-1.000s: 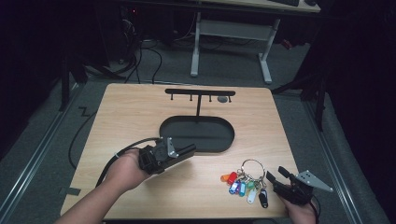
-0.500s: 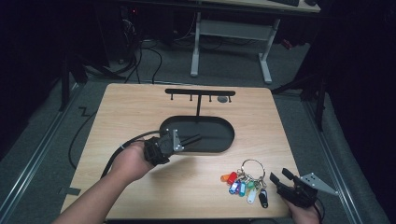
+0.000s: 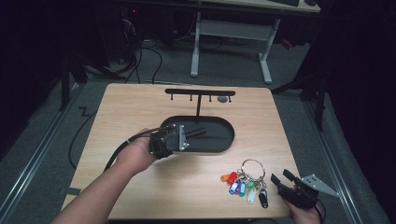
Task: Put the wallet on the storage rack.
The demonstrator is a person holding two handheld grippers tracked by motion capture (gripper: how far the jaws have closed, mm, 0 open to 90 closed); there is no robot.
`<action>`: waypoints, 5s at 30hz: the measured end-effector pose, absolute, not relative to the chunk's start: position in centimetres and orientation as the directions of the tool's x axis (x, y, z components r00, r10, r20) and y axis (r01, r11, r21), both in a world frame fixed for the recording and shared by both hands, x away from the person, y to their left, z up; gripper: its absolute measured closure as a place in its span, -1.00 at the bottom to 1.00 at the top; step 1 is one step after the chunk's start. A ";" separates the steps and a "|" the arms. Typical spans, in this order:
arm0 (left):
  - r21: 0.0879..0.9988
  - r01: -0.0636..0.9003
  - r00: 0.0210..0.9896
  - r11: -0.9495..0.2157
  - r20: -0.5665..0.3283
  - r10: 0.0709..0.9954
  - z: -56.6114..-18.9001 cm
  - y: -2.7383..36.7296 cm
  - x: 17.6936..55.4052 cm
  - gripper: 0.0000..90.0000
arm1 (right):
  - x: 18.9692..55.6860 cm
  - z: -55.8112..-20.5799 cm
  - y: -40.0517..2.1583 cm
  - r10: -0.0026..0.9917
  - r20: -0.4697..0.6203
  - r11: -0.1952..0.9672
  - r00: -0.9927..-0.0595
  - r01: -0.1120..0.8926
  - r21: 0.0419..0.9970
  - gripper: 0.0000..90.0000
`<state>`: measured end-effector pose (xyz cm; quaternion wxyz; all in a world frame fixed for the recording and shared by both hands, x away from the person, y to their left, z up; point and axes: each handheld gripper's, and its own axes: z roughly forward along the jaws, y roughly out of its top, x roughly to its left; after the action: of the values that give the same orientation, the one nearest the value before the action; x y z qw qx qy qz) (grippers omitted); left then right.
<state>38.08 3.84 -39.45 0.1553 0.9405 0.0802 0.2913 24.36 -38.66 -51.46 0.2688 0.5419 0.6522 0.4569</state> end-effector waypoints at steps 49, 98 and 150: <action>0.208 -0.097 0.723 -0.973 0.687 0.075 -45.2 -2.9 45.7 0.63 | 24.6 -51.7 -38.7 0.948 0.159 -0.013 -0.275 0.467 0.884 -0.15; 0.319 0.018 0.809 -0.948 0.552 0.201 -45.6 -0.5 43.8 0.30 | 24.7 -51.8 -38.4 0.943 0.165 -0.006 -0.290 0.478 0.878 -0.15; 0.761 0.334 0.753 -0.556 0.140 0.643 -50.9 12.9 30.7 0.22 | 24.9 -52.1 -38.1 0.941 0.138 0.035 -0.308 0.497 0.867 -0.14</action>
<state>30.70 12.92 -50.91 0.3754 0.8576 0.2848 0.2063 24.88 -38.07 -52.15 0.2495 0.5329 0.6746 0.4457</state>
